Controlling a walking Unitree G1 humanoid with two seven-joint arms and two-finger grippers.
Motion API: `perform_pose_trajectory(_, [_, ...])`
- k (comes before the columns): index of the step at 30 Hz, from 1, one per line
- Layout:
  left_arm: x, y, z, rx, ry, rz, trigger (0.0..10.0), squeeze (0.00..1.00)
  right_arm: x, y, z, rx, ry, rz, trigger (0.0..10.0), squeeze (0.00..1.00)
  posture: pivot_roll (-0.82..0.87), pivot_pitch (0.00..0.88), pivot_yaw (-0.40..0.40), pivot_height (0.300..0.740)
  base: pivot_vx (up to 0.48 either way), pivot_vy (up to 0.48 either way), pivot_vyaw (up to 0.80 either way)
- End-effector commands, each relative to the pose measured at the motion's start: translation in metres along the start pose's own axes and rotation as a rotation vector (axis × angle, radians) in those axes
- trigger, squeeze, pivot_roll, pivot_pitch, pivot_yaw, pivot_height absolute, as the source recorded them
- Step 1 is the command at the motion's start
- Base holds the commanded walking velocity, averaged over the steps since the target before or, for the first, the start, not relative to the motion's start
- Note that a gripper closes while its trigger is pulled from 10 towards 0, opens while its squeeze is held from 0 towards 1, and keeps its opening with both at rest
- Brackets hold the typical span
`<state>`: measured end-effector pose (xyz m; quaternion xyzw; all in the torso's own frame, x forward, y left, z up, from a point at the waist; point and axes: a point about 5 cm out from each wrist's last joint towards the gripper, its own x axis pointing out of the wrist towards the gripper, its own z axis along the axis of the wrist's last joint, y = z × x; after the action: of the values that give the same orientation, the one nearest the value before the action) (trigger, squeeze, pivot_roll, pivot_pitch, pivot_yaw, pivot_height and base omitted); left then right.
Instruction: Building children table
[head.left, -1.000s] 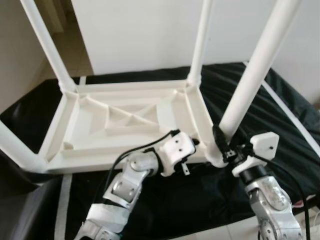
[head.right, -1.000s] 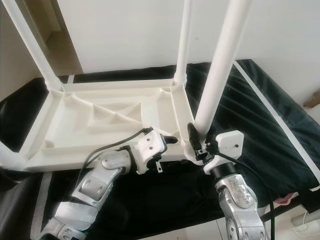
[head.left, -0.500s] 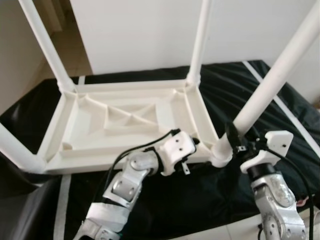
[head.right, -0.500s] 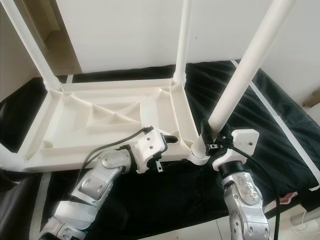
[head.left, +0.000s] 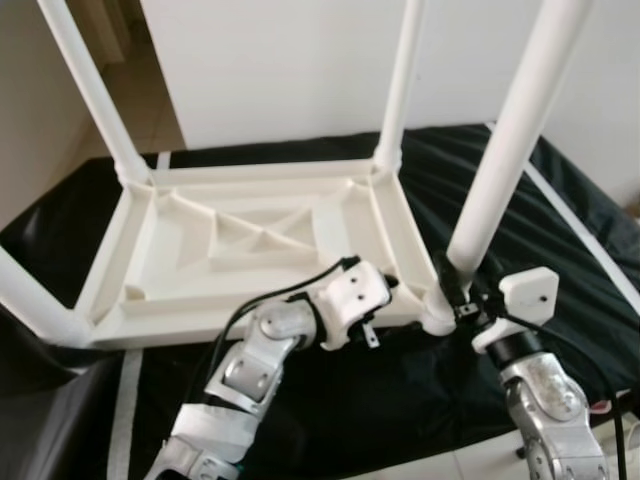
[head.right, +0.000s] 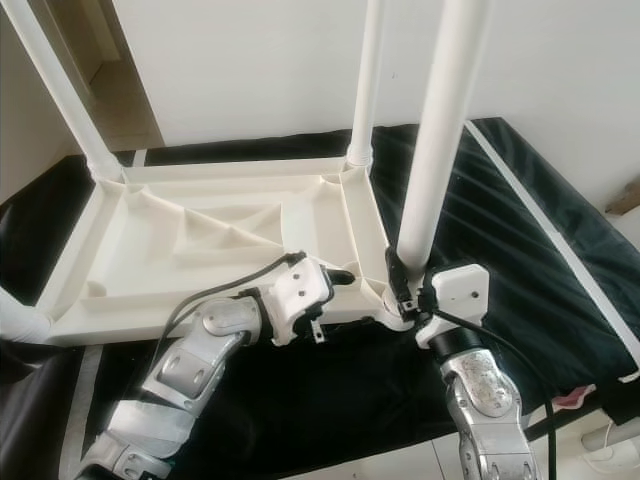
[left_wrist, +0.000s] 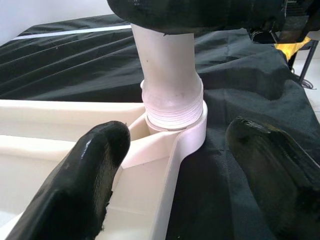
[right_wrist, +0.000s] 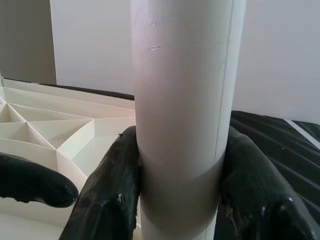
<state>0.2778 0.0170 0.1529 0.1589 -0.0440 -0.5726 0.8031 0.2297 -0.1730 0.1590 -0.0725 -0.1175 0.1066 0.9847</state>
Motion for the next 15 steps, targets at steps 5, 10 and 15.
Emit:
perform_pose_trajectory(5, [0.000, 0.002, 0.002, 0.005, -0.002, 0.021, 10.0, 0.00, -0.010, 0.000, -0.033, 0.097, 0.170, -0.006, 10.0, 0.00, -0.10, 0.045, 0.010, 0.740, 0.000, 0.000, 0.00])
perform_pose_trajectory(10, [-0.001, 0.003, 0.003, 0.008, -0.003, 0.022, 10.0, 0.00, -0.011, -0.003, -0.043, 0.236, 0.232, -0.053, 10.0, 0.00, -0.10, 0.044, 0.011, 0.740, 0.000, 0.000, 0.00])
perform_pose_trajectory(15, [-0.002, 0.003, 0.004, 0.010, -0.002, 0.021, 10.0, 0.00, -0.009, -0.003, -0.044, 0.219, 0.234, -0.046, 10.0, 0.00, -0.10, 0.043, 0.010, 0.740, 0.000, 0.000, 0.00])
